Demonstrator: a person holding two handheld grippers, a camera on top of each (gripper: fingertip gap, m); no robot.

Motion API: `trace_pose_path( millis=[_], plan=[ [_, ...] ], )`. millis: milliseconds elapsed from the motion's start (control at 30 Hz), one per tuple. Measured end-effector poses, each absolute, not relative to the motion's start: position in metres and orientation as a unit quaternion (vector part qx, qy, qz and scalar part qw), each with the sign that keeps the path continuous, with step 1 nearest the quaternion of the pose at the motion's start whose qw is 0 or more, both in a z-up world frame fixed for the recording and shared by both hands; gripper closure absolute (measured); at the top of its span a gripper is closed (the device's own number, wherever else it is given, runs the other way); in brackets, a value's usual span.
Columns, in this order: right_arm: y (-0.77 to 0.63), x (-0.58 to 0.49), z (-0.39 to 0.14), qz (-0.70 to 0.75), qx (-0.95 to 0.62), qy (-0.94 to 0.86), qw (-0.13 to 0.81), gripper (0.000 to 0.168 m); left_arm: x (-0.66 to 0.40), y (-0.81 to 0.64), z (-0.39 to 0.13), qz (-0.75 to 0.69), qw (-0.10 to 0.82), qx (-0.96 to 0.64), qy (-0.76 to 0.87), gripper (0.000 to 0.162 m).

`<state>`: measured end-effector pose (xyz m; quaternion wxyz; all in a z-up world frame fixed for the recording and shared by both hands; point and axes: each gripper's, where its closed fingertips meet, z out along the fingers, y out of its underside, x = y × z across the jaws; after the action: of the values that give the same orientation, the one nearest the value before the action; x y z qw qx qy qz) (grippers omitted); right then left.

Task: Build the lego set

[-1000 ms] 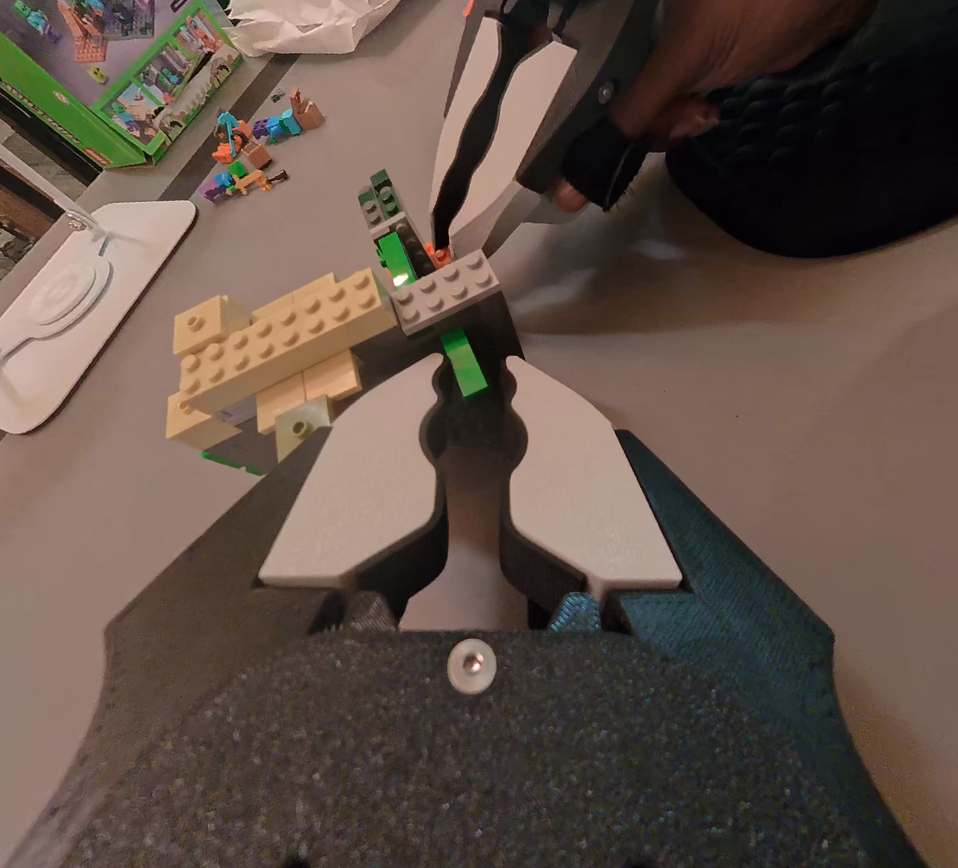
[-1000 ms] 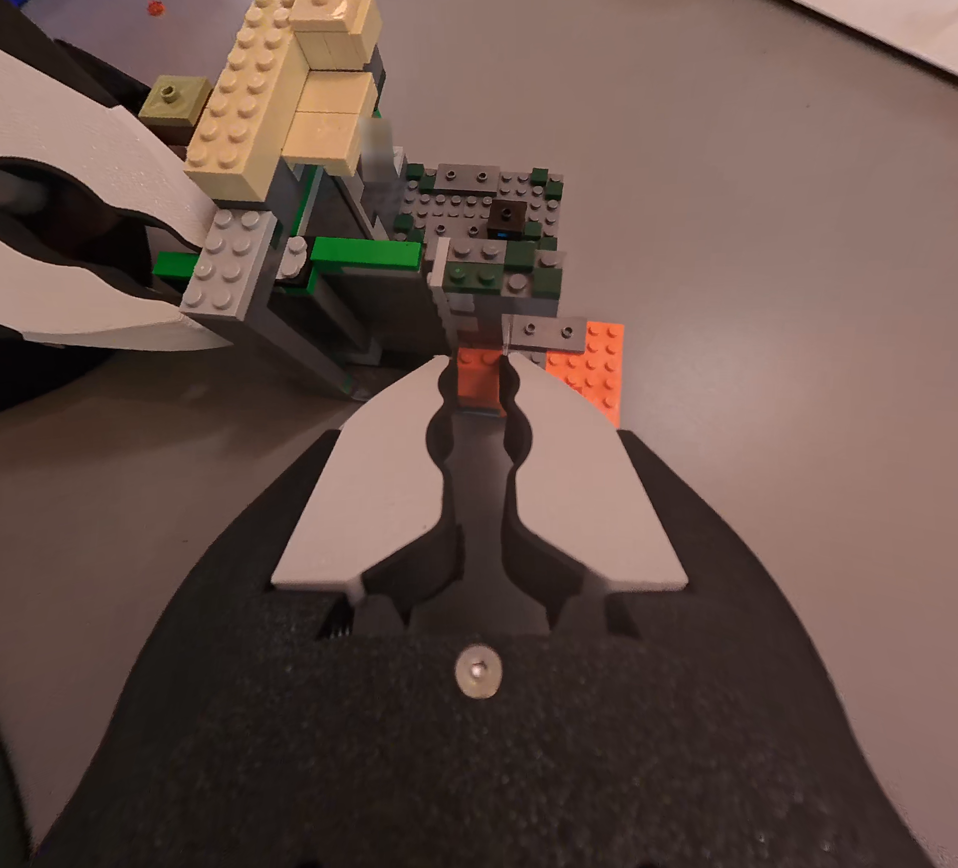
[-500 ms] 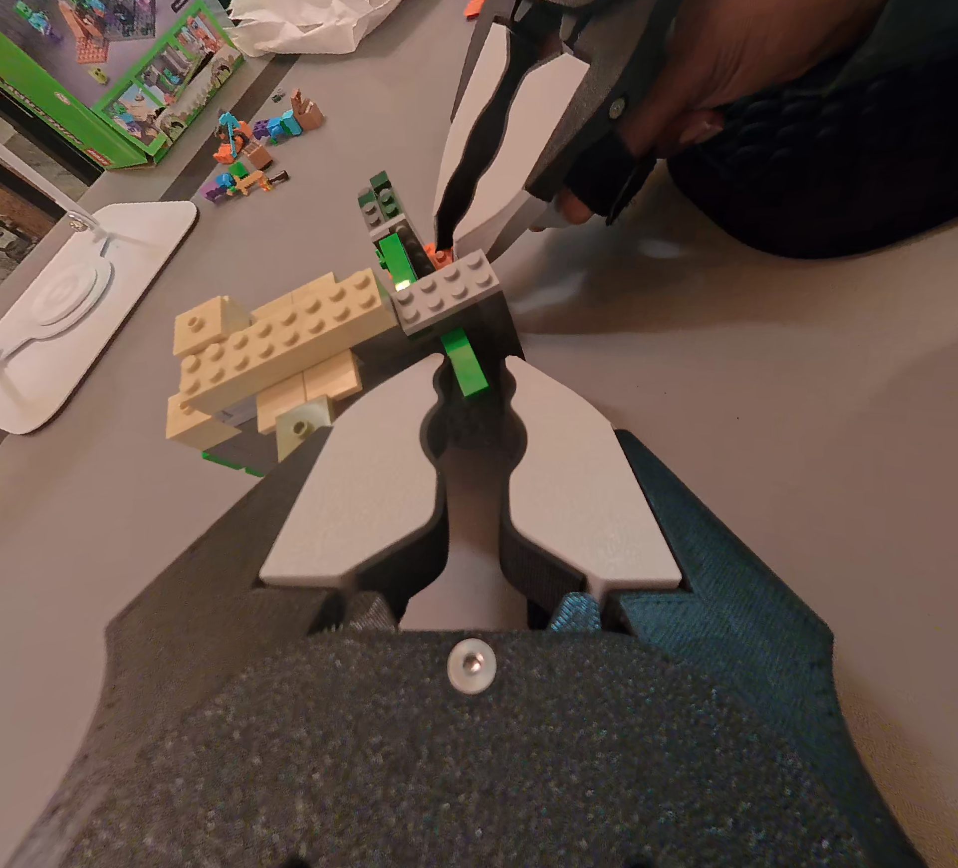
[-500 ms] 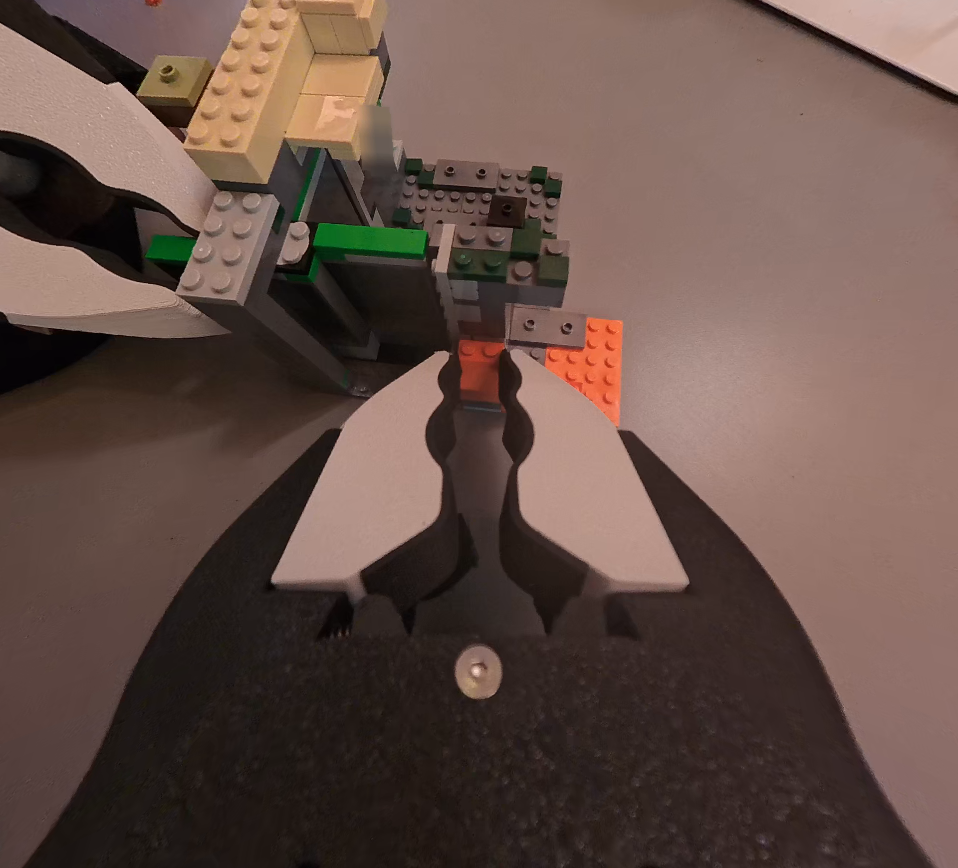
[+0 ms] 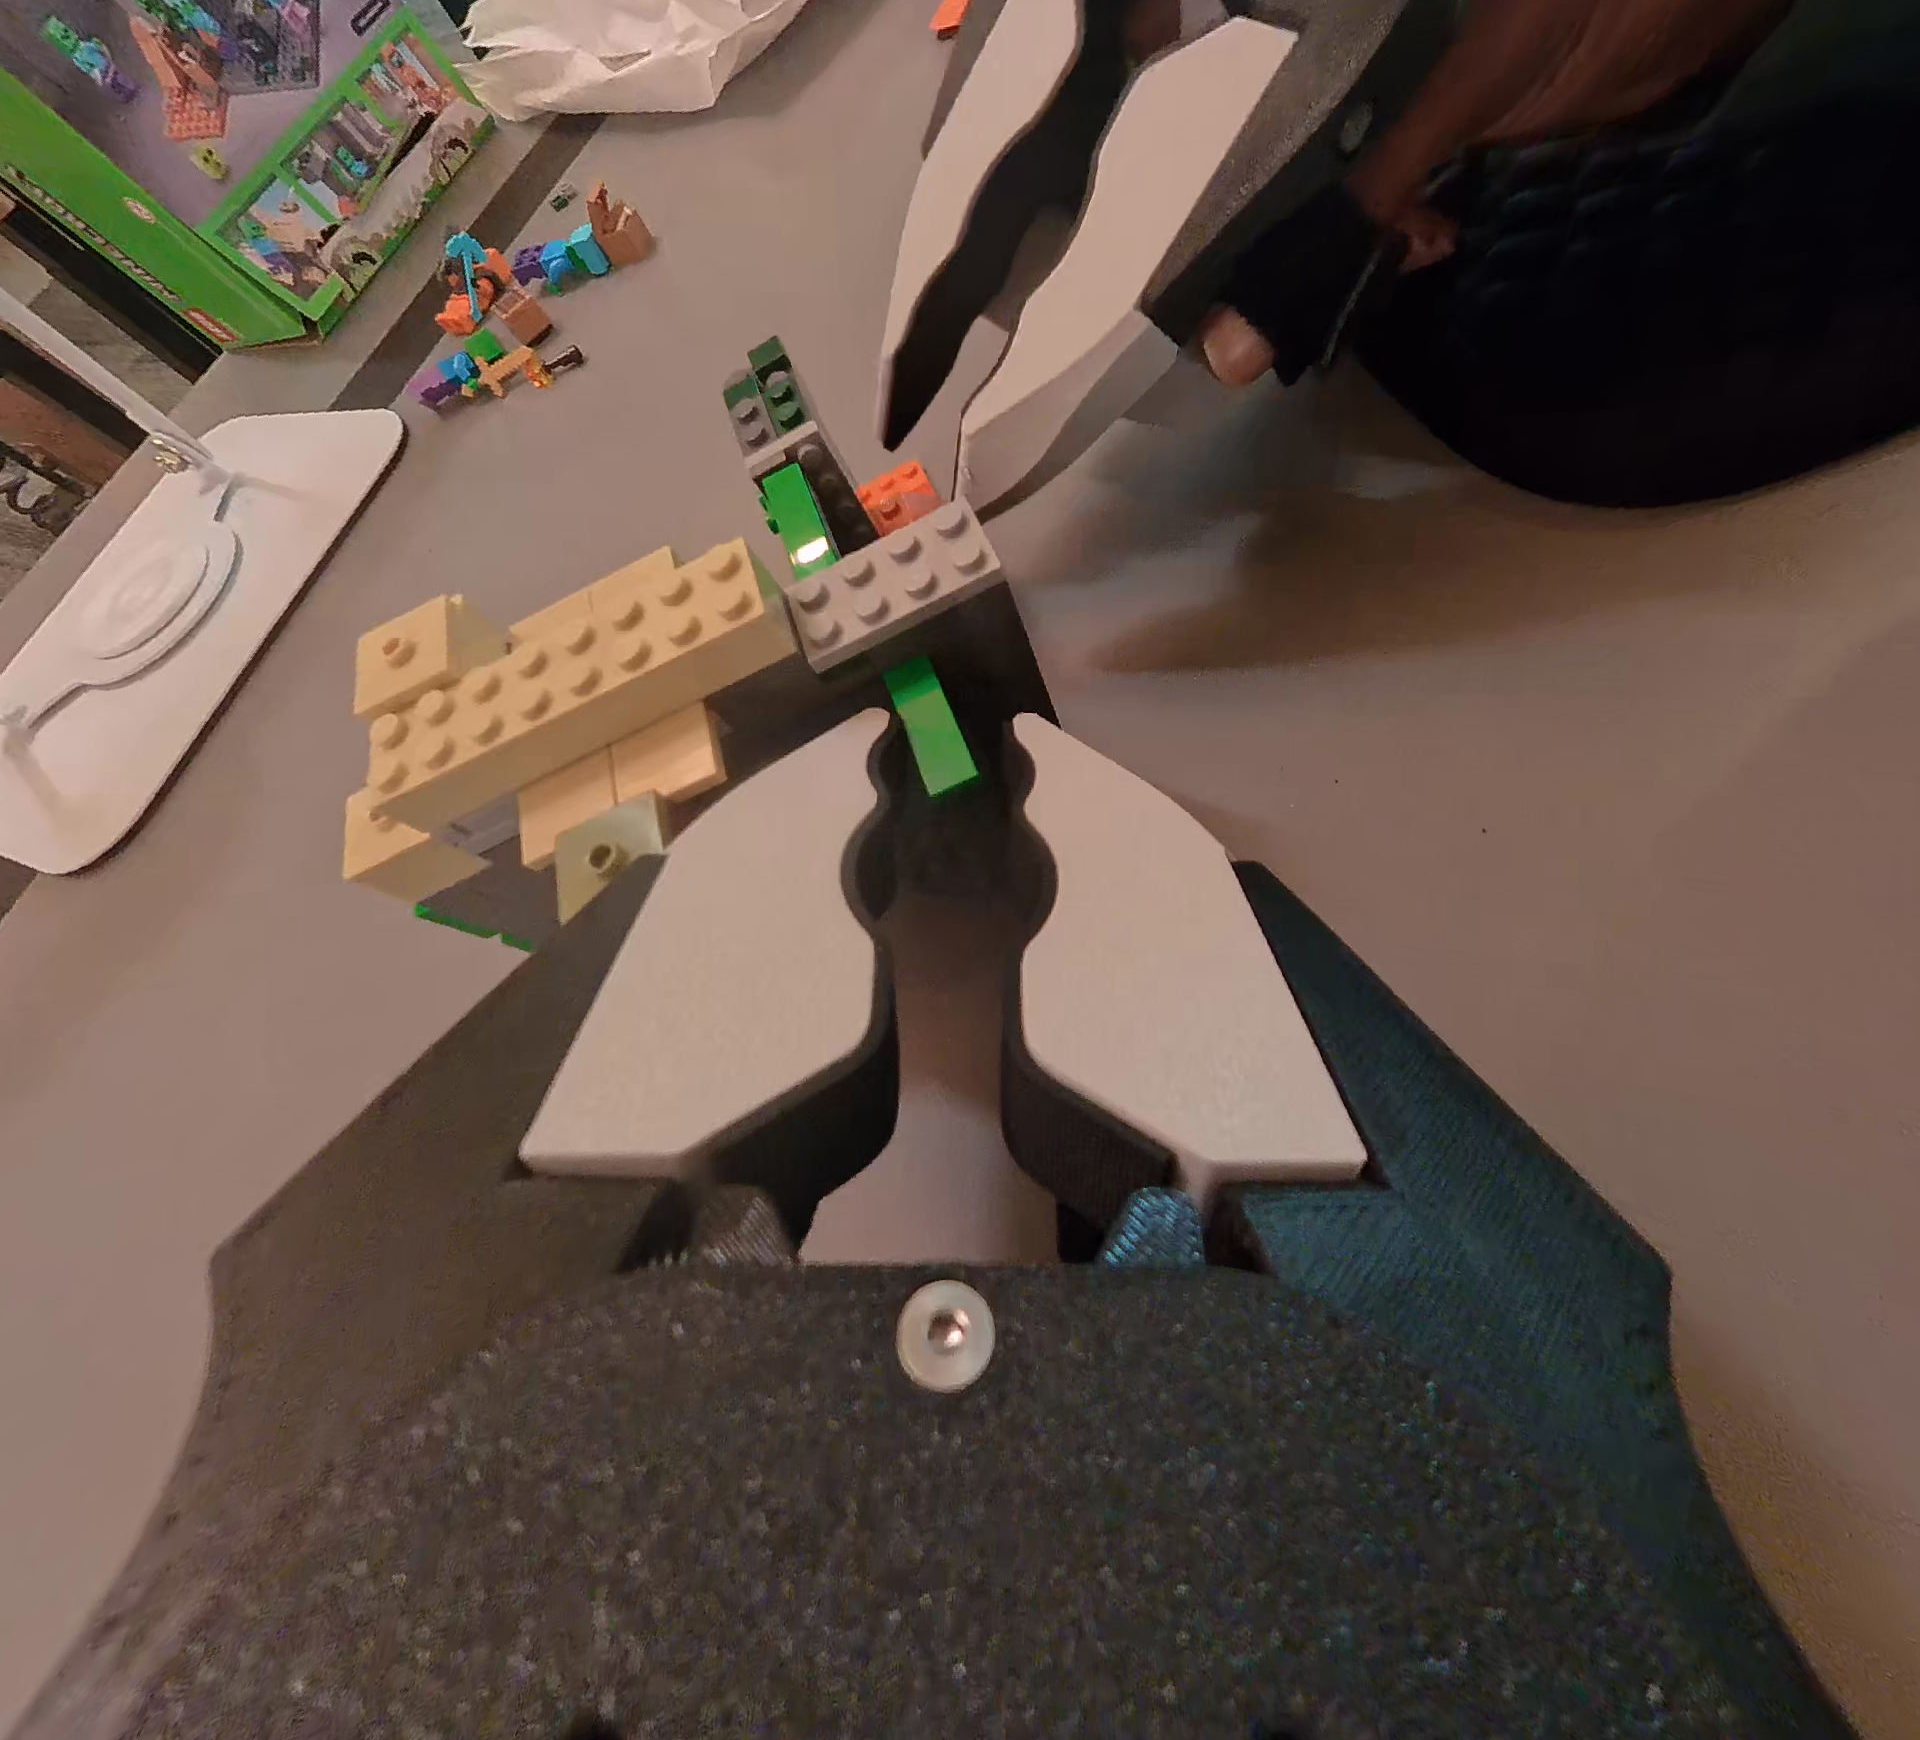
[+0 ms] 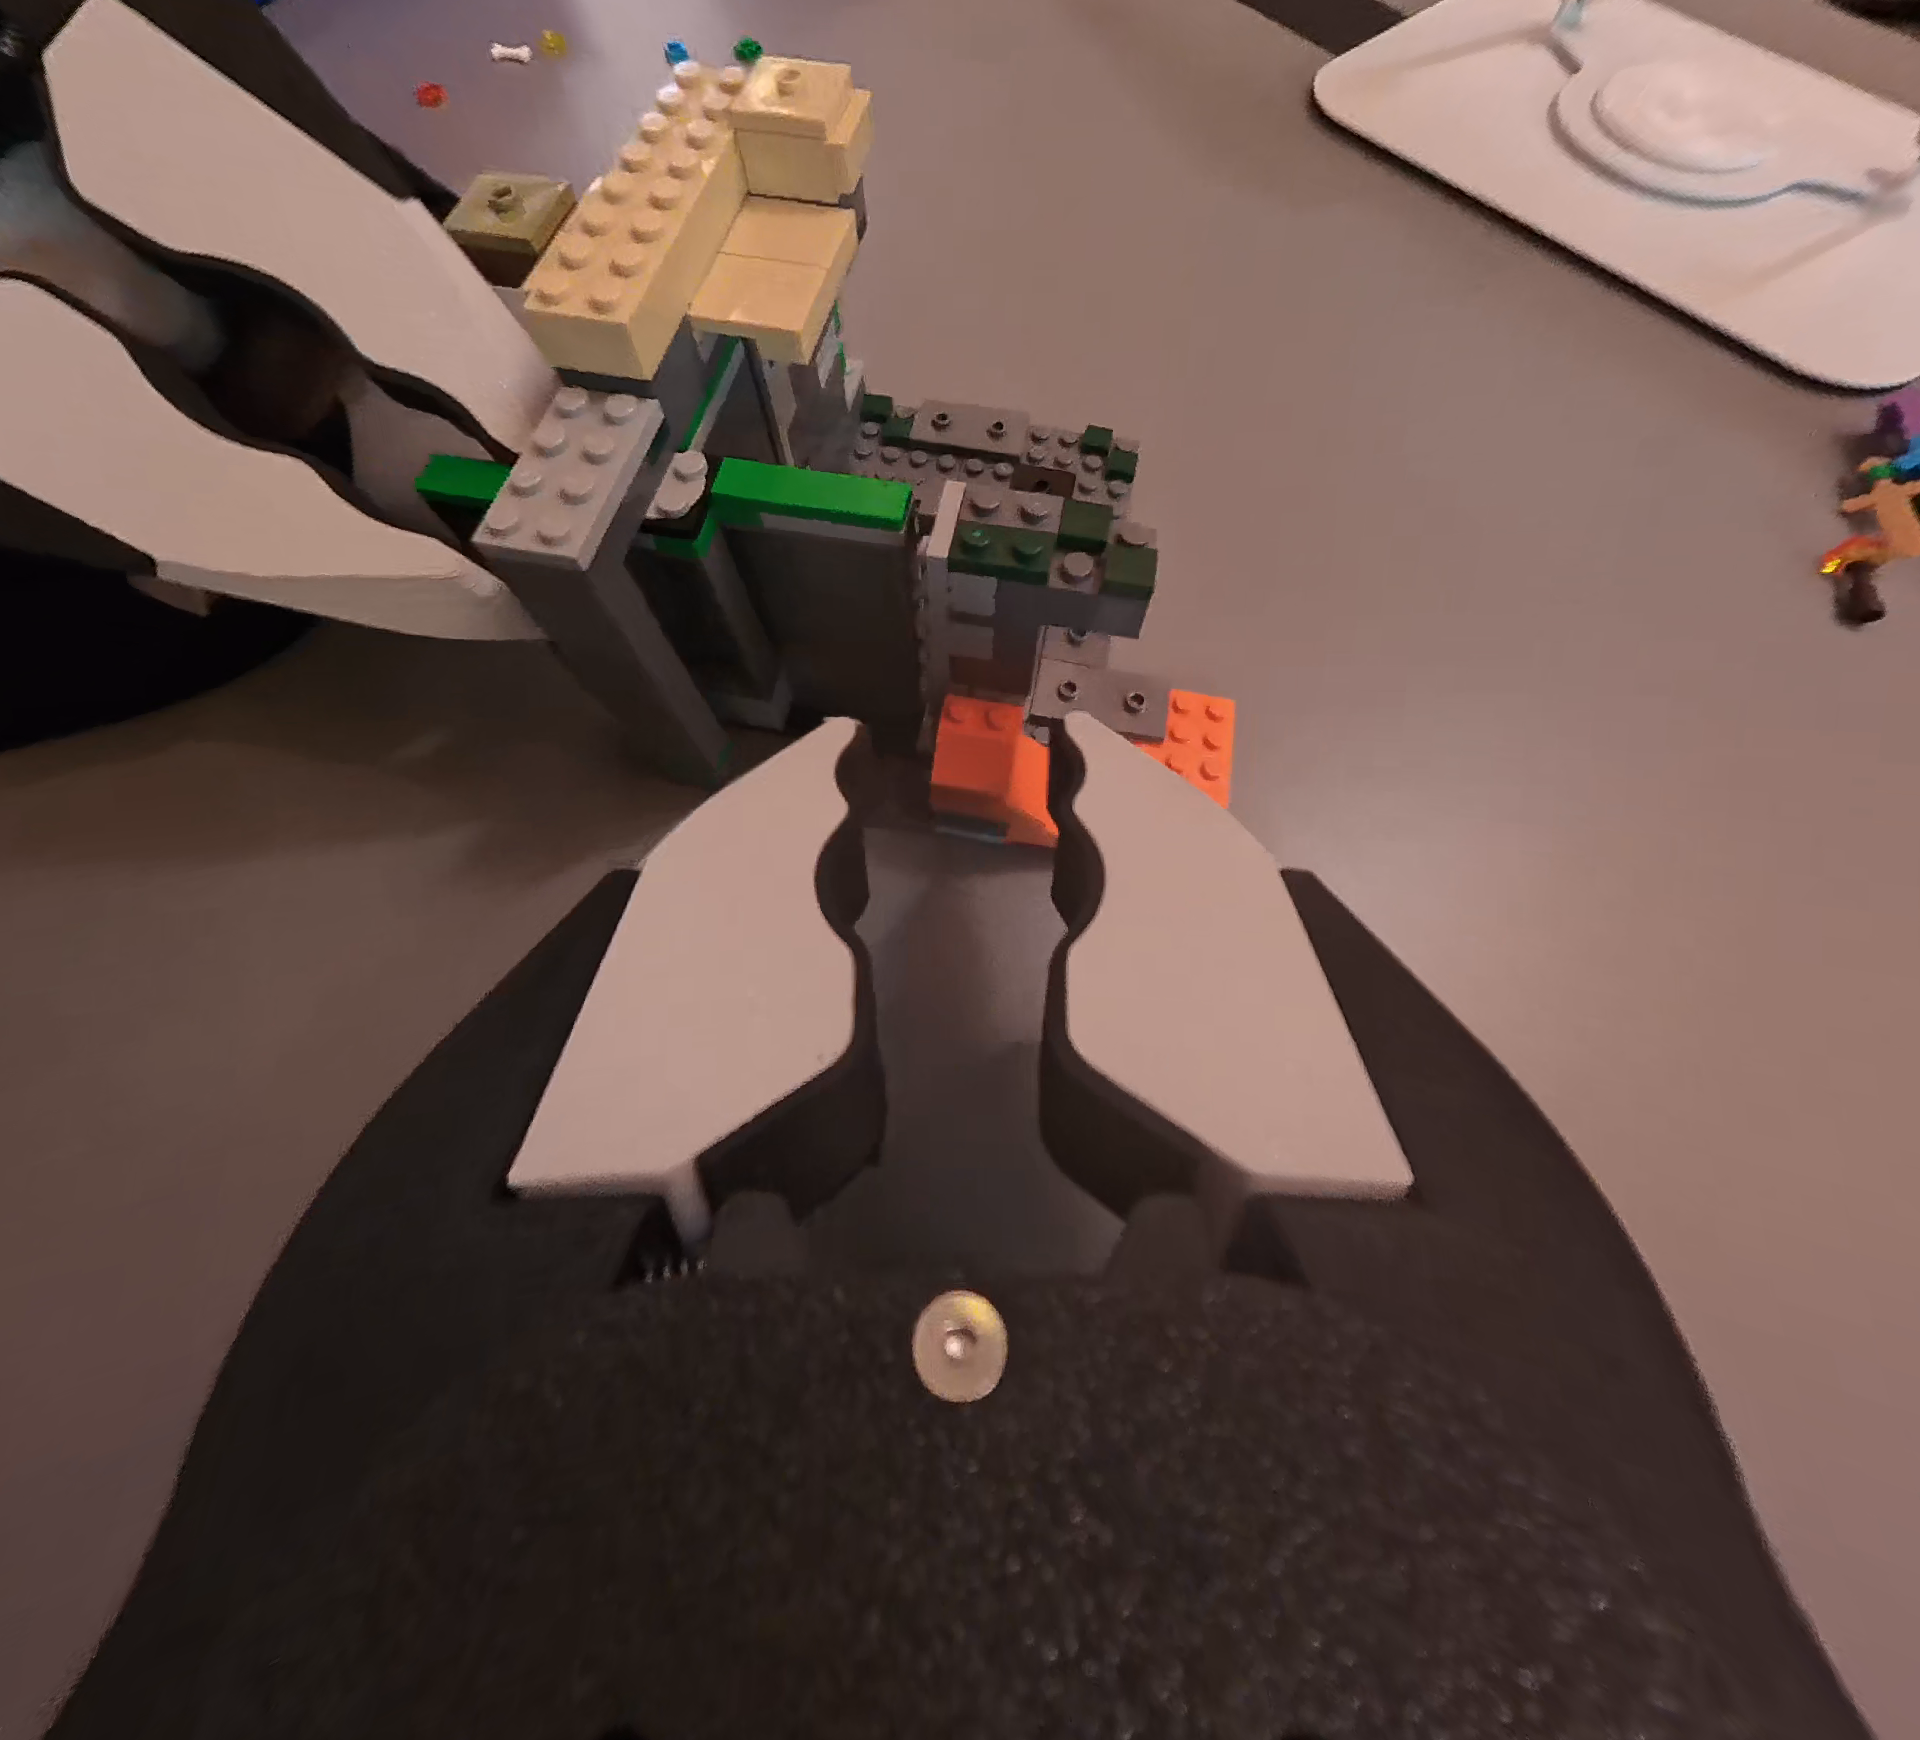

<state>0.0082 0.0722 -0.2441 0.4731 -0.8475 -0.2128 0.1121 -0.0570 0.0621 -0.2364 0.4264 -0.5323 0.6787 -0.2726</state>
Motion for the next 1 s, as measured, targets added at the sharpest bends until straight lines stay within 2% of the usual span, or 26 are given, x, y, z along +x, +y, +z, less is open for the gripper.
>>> trace_pose_path(
  millis=[167,1000],
  plan=[
    [0.077,0.007,-0.236,0.108,-0.835,-0.2,0.501,0.168,-0.057,0.062,-0.237,-0.275,0.425,-0.532,0.678,0.145],
    [0.082,0.007,-0.25,0.142,-0.857,-0.168,0.466,0.168,-0.057,0.061,-0.237,-0.28,0.425,-0.529,0.679,0.146]
  ],
)
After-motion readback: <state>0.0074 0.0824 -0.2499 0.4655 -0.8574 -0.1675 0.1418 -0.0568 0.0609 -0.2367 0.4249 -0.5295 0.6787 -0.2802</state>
